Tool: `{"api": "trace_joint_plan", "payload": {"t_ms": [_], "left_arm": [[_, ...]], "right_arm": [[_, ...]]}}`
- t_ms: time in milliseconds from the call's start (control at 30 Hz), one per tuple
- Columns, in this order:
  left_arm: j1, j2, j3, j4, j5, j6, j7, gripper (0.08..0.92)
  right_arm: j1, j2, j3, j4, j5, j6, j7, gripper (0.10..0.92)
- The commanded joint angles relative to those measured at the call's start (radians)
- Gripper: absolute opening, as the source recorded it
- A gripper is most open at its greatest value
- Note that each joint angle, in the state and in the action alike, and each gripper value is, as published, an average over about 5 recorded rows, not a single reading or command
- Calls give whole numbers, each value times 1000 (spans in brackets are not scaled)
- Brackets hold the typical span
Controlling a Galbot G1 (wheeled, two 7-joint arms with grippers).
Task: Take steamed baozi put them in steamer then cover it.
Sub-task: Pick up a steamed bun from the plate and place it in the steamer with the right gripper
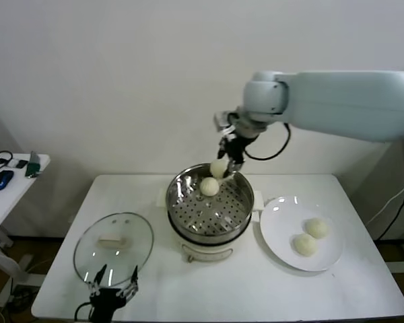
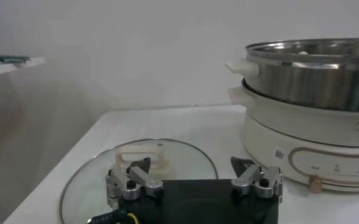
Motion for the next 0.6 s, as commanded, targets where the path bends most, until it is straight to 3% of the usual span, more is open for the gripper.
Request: {"api": "trace_joint_plan", "payload": {"t_ms": [33,333,600], "left_arm": [[-3,0,-1,2,-1,1,1,823],[-1,6,-7,12,-2,-2,1,823],[1,7,-6,23,2,-6,0,823]], "right_arm": [[-124,177,24,-36,26,-59,79,588],[-271,263,20,-231,-73,-47,81,587],[-333,281,26,-272,-122,-44,84,604]]}}
